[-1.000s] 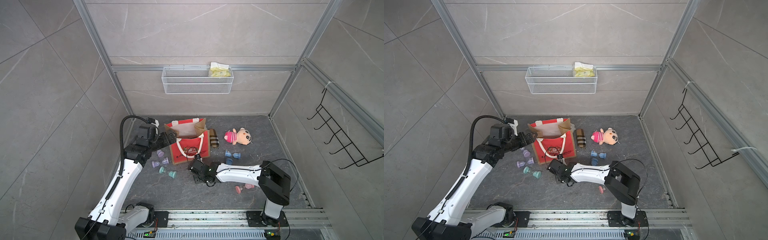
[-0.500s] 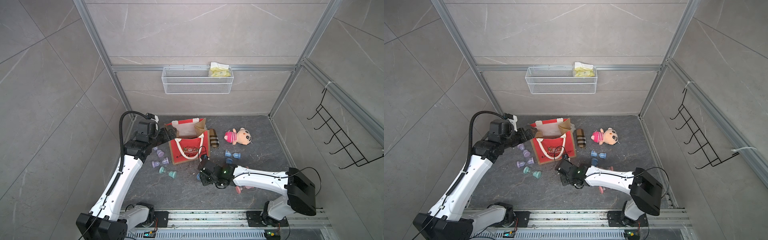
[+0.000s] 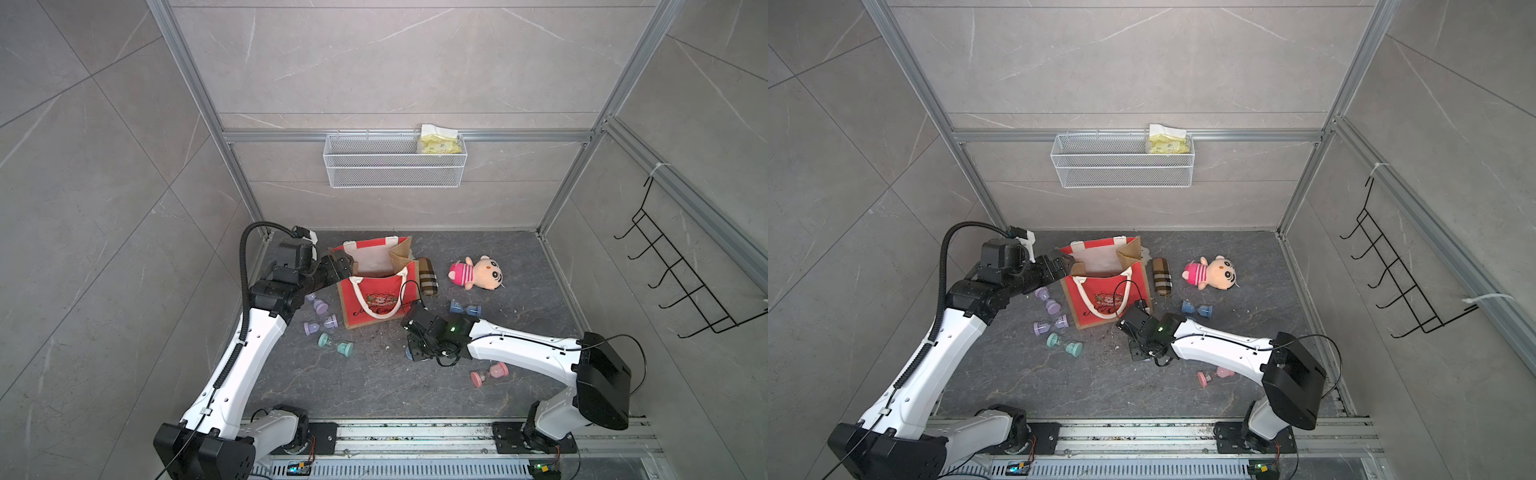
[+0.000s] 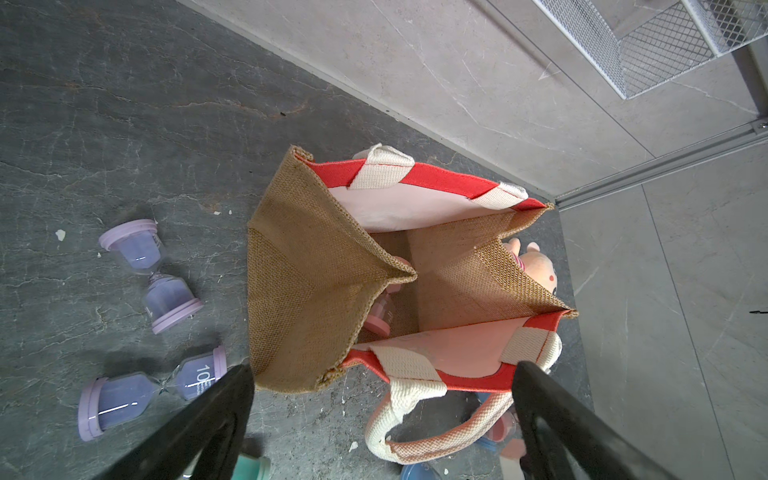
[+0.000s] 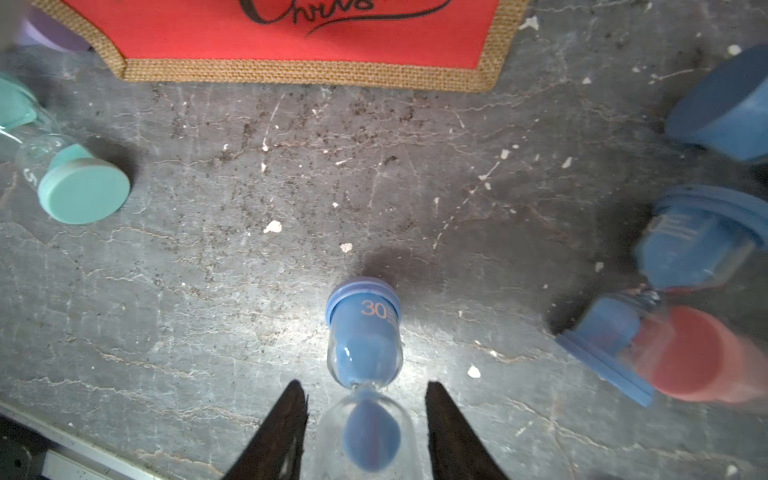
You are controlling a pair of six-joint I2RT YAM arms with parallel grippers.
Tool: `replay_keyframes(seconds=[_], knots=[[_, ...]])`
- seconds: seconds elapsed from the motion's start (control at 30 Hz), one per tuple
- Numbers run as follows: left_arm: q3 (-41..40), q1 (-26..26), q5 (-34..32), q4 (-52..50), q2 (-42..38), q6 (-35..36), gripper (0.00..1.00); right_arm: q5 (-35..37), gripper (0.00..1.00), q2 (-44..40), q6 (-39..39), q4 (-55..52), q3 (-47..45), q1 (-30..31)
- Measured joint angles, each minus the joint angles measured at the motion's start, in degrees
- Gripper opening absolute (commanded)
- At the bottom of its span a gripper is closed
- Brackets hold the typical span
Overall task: Put the hourglass into the canvas bag
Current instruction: Adjust the hourglass at the center of the board.
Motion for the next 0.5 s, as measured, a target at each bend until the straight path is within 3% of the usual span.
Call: replay_keyframes(seconds=[0.5], knots=[[0.0, 0.0, -0.2, 0.0, 0.0, 0.0, 1.0, 0.0, 0.0, 11.3, 0.17, -6.14, 11.28, -0.7]])
